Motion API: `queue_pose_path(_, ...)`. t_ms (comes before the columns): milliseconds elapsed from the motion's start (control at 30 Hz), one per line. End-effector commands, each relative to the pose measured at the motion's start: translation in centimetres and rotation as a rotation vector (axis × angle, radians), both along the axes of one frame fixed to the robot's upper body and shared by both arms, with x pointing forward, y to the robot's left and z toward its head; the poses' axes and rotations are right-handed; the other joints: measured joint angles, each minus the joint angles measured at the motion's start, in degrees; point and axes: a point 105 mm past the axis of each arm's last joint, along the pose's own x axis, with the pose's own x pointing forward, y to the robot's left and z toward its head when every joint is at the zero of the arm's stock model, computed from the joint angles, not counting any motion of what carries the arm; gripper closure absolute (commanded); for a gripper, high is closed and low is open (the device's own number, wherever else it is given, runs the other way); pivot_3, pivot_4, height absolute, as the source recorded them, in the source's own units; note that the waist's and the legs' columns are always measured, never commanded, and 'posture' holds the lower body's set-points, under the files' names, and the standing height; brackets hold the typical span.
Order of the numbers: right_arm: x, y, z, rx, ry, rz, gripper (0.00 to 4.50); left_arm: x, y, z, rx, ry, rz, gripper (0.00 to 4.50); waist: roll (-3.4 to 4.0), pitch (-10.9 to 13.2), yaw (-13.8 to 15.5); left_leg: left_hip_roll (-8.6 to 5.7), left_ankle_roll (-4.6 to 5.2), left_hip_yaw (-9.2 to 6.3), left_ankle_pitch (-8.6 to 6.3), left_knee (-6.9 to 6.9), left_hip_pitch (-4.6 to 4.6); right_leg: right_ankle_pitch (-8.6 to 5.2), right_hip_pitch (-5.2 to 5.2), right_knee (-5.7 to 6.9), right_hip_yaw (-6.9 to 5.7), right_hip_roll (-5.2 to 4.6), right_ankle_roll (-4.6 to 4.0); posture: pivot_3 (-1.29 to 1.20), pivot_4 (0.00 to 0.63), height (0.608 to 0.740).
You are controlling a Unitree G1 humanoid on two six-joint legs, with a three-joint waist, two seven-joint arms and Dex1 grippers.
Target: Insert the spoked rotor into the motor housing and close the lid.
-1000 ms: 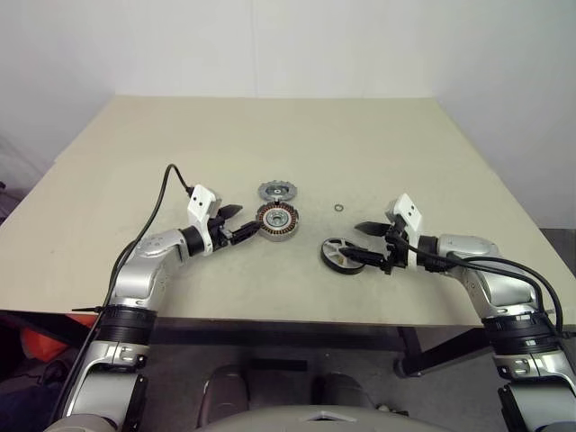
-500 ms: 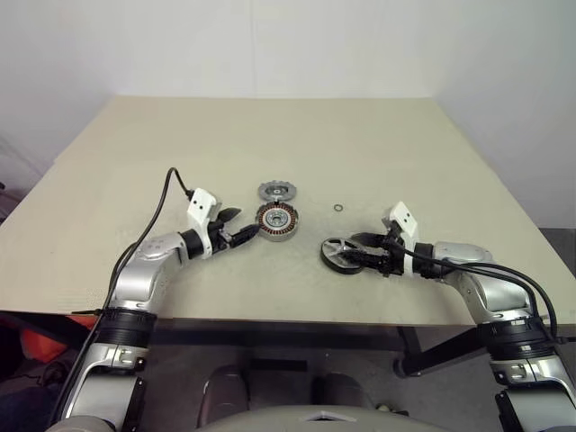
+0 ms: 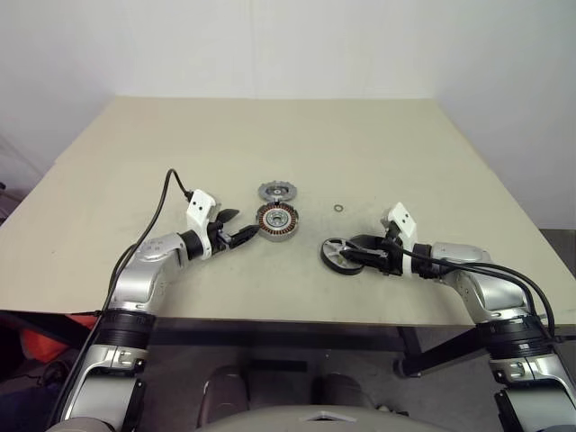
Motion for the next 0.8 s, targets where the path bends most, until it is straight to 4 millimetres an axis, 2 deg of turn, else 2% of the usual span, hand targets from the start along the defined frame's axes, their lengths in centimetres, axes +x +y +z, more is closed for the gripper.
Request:
queue_pose_path(33,-0.1,0.2,1.0,0.006,-0.034,0.026,1.90,0.5,0.3,1.1,0.010,-0.050,0.005,0.42,0.00,0.0,0.0,0.00,0.00,0.00,0.00,0.00,0.00,0.00,0.00,0.00,0.00,0.00,0.00,0.00,0.000,0.740)
queue_pose_path(133,-0.7,0.5,0.7,0.022,-0.004,0.043,1.90,0.7,0.4,1.2,0.013,-0.052,0.010,0.42,0.00,0.0,0.0,0.00,0.00,-0.01,0.00,0.00,0.00,0.00,0.01,-0.01,0.00,0.00,0.00,0.00,0.000,0.740)
queue_pose_path(367,-0.5,0.5,0.4,0.017,0.005,0.030,4.16,0.7,0.6,1.2,0.014,-0.055,0.018,0.42,0.00,0.0,0.0,0.00,0.09,-0.01,-0.06,-0.03,0.26,-0.05,0.28,-0.05,-0.01,-0.01,0.07,0.00,0.000,0.740)
queue_pose_path(433,-0.3,0.4,0.6,0.017,-0.005,0.026,4.23,0.7,0.7,1.2,0.016,-0.057,0.023,0.42,0.00,0.0,0.0,-0.01,0.08,-0.02,-0.05,-0.03,0.30,-0.25,0.31,-0.04,-0.01,-0.04,0.41,0.00,0.000,0.740)
queue_pose_path(600,1.0,-0.2,1.8,0.030,-0.062,-0.016,4.23,0.7,0.7,1.1,0.018,-0.056,0.028,0.42,0.00,0.0,0.0,-0.08,0.09,-0.01,-0.06,-0.03,0.30,-0.25,0.32,-0.04,-0.03,-0.12,0.42,0.00,0.000,0.740)
queue_pose_path(733,4.6,-2.3,4.7,0.005,-0.191,-0.147,4.23,0.5,0.5,0.7,0.016,-0.050,0.027,0.42,0.01,0.0,-0.2,-0.08,0.07,0.02,-0.05,-0.03,0.30,-0.10,0.28,-0.02,-0.03,-0.15,0.15,0.00,0.000,0.740)
queue_pose_path(800,5.5,-3.1,5.0,-0.022,-0.210,-0.181,4.23,0.5,0.4,0.7,0.016,-0.049,0.027,0.42,0.00,0.0,-0.2,-0.11,0.02,0.03,-0.02,-0.04,0.29,-0.06,0.24,0.00,-0.08,-0.21,0.09,0.00,0.000,0.740)
